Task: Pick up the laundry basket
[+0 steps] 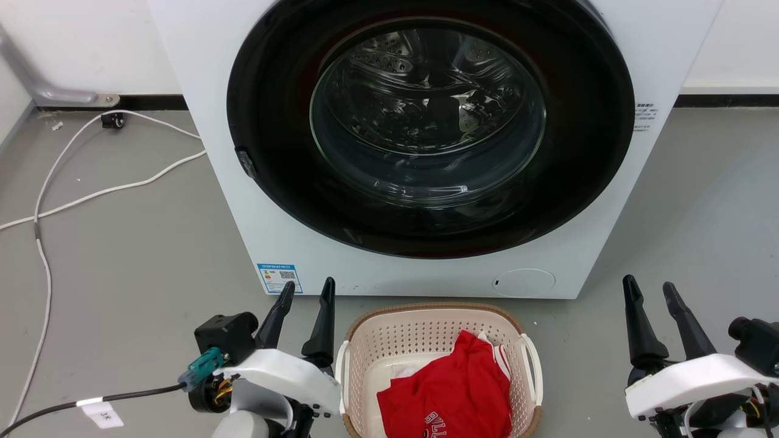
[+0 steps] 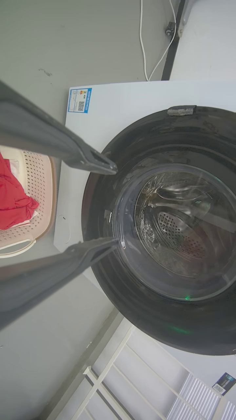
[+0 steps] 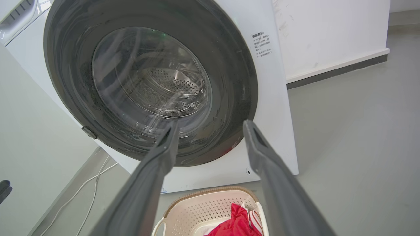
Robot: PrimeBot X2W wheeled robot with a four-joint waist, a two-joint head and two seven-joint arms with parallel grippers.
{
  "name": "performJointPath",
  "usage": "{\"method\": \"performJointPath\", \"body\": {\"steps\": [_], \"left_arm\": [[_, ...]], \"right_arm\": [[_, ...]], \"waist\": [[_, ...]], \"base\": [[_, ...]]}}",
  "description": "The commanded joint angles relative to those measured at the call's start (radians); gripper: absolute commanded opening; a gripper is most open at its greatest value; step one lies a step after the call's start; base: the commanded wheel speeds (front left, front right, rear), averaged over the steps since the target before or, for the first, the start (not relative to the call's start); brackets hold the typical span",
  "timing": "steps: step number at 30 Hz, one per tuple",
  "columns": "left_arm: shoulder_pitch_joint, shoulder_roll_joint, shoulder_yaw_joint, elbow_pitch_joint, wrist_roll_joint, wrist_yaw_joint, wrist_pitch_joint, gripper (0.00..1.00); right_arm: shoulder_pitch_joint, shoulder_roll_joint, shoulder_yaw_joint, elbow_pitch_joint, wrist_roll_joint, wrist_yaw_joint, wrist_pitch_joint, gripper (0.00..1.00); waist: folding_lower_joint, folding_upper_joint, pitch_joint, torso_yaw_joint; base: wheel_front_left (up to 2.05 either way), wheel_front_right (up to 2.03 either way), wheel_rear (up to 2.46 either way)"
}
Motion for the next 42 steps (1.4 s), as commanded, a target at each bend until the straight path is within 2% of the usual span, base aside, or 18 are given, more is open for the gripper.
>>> {"method": "performJointPath", "body": {"steps": [1, 25, 42], "left_arm": [[-0.025, 0.001, -0.007, -0.007, 0.03, 0.006, -0.011, 1.0], [-0.035, 0.001, -0.045, 0.015, 0.245, 0.032, -0.065, 1.0], [-0.038, 0.0, -0.074, 0.035, 0.336, 0.05, -0.097, 1.0]], "right_arm": [[0.003, 0.001, -0.001, -0.016, -0.029, 0.0, -0.003, 1.0], [0.024, 0.002, 0.001, -0.046, -0.238, 0.0, -0.017, 1.0], [0.035, 0.002, 0.001, -0.049, -0.343, 0.0, -0.042, 1.0]], "waist": [[0.0, 0.0, 0.0, 0.001], [0.0, 0.0, 0.004, 0.013], [0.0, 0.0, 0.002, 0.02]], "base": [[0.0, 0.0, 0.0], [0.0, 0.0, 0.0], [0.0, 0.0, 0.0]]}}
